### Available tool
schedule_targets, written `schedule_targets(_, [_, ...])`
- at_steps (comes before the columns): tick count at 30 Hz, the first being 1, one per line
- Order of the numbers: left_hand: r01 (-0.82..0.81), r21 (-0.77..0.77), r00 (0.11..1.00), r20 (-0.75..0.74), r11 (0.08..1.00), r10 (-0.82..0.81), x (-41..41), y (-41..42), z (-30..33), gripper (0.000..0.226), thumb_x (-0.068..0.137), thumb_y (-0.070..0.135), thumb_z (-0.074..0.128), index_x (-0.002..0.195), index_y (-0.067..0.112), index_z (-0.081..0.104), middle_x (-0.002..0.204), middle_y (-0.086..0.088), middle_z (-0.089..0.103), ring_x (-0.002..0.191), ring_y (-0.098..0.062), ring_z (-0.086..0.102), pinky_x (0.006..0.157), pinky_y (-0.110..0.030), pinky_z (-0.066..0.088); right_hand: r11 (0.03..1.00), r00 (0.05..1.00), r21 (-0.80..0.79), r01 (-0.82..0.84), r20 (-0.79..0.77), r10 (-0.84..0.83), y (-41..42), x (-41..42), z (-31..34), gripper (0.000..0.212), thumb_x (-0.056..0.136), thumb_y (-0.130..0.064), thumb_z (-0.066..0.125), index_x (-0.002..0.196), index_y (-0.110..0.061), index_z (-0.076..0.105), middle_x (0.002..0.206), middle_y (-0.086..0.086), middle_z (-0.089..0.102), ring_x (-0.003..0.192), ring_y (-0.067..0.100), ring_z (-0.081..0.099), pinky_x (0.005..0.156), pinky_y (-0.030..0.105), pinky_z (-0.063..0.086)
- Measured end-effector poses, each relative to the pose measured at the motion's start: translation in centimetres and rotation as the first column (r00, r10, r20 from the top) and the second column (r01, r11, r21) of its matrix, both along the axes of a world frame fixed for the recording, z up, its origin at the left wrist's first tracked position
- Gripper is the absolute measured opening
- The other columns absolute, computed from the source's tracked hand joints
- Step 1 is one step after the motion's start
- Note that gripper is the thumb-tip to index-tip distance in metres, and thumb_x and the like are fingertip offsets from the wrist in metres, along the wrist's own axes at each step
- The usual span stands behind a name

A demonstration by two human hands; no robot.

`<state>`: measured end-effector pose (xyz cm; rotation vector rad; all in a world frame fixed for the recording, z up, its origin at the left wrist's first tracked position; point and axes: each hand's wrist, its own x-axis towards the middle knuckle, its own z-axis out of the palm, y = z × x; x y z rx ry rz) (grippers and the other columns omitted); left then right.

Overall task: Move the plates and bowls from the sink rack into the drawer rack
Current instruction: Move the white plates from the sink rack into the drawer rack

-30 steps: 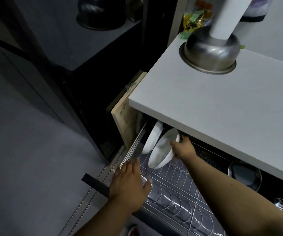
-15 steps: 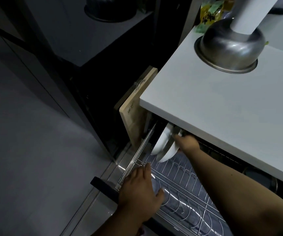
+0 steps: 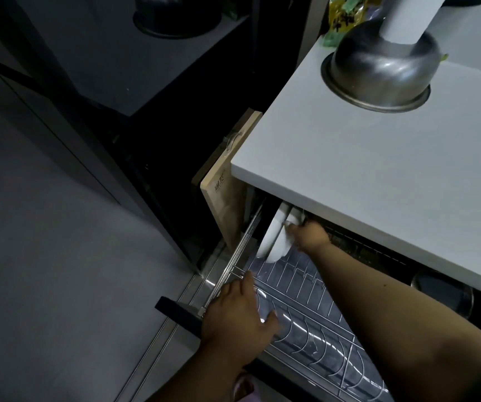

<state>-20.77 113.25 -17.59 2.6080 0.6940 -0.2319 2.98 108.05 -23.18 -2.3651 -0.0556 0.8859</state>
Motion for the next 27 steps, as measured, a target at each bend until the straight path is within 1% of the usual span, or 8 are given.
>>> schedule_targets(2, [-0.003, -0.013, 1.000, -0.024, 1.000, 0.003, 0.2, 0.0, 0.4, 0.081, 0.085, 0.058, 0.043, 0.150, 0.021, 0.013, 0.145, 0.005, 0.038, 0.131, -0.014, 0.036, 0.100, -0.029, 0.039, 0.996, 0.999, 0.077, 0.041, 0.012, -0.042, -1.3, -0.8, 0.1, 0.065, 0.083, -0.049, 0.060, 0.129, -0.004, 0.048, 0.102, 0.019, 0.065, 0.086, 0.035, 0.065, 0.081, 0.048, 0.055])
schedule_targets(4, [-0.015, -0.036, 0.999, -0.051, 0.999, 0.014, 0.2, -0.1, 0.6, 0.079, 0.085, 0.058, 0.043, 0.149, 0.022, 0.014, 0.145, 0.004, 0.039, 0.130, -0.015, 0.039, 0.098, -0.031, 0.042, 0.990, 0.998, 0.125, 0.062, -0.001, -0.063, -3.0, -1.7, 0.0, 0.072, 0.082, -0.048, 0.061, 0.139, -0.011, 0.038, 0.118, 0.013, 0.061, 0.086, 0.029, 0.061, 0.081, 0.045, 0.055])
schedule_targets(6, [-0.029, -0.064, 0.997, -0.075, 0.998, 0.024, 0.2, -0.1, 0.7, 0.078, 0.084, 0.059, 0.043, 0.148, 0.024, 0.017, 0.144, 0.003, 0.042, 0.127, -0.016, 0.043, 0.096, -0.033, 0.045, 0.983, 0.994, 0.156, 0.101, -0.066, -0.092, -4.8, -3.2, 0.6, 0.071, 0.081, -0.048, 0.061, 0.138, -0.011, 0.039, 0.106, 0.011, 0.059, 0.081, 0.025, 0.056, 0.078, 0.043, 0.054])
schedule_targets(9, [-0.025, -0.075, 0.993, -0.113, 0.997, 0.016, 0.3, -0.3, 1.1, 0.072, 0.084, 0.058, 0.041, 0.146, 0.028, 0.020, 0.133, 0.003, 0.054, 0.115, -0.019, 0.053, 0.091, -0.034, 0.048, 0.954, 0.966, 0.225, 0.201, -0.208, -0.154, -8.0, -5.9, 2.7, 0.044, 0.090, -0.035, 0.061, 0.125, -0.013, 0.046, 0.080, 0.009, 0.058, 0.063, 0.023, 0.056, 0.059, 0.031, 0.047])
schedule_targets(16, [0.031, -0.105, 0.991, -0.122, 0.994, -0.044, 3.0, -3.6, 2.7, 0.055, 0.091, 0.047, 0.045, 0.139, 0.022, 0.032, 0.109, -0.002, 0.065, 0.099, -0.024, 0.061, 0.081, -0.032, 0.051, 0.864, 0.929, 0.368, 0.343, -0.267, -0.255, -16.7, -9.7, 6.5, 0.018, 0.095, -0.025, 0.056, 0.097, -0.008, 0.056, 0.071, 0.010, 0.057, 0.058, 0.022, 0.053, 0.055, 0.029, 0.046])
schedule_targets(19, [0.079, -0.166, 0.995, -0.052, 0.983, -0.089, 5.9, -8.2, 4.1, 0.055, 0.093, 0.045, 0.046, 0.141, 0.022, 0.031, 0.104, -0.002, 0.064, 0.094, -0.023, 0.061, 0.077, -0.031, 0.049, 0.807, 0.909, 0.419, 0.416, -0.230, -0.349, -21.1, -9.5, 7.9, 0.016, 0.095, -0.020, 0.055, 0.084, -0.010, 0.052, 0.062, 0.007, 0.050, 0.051, 0.018, 0.047, 0.049, 0.024, 0.040])
schedule_targets(22, [0.160, -0.229, 0.986, -0.006, 0.960, -0.165, 8.5, -13.1, 5.4, 0.056, 0.092, 0.045, 0.047, 0.142, 0.024, 0.032, 0.085, 0.002, 0.063, 0.082, -0.018, 0.061, 0.075, -0.032, 0.051, 0.771, 0.887, 0.452, 0.449, -0.118, -0.447, -26.0, -8.9, 9.8, 0.014, 0.094, -0.020, 0.057, 0.082, -0.011, 0.056, 0.058, 0.004, 0.052, 0.054, 0.020, 0.049, 0.056, 0.030, 0.043])
schedule_targets(27, [0.336, -0.248, 0.941, 0.058, 0.909, -0.332, 11.6, -22.2, 8.1, 0.052, 0.092, 0.044, 0.048, 0.139, 0.024, 0.035, 0.084, 0.005, 0.063, 0.076, -0.012, 0.061, 0.068, -0.028, 0.047, 0.730, 0.806, 0.480, 0.487, 0.075, -0.587, -36.0, -8.8, 13.3, 0.022, 0.076, -0.047, 0.062, 0.082, -0.026, 0.065, 0.068, -0.003, 0.065, 0.065, 0.018, 0.060, 0.068, 0.039, 0.049])
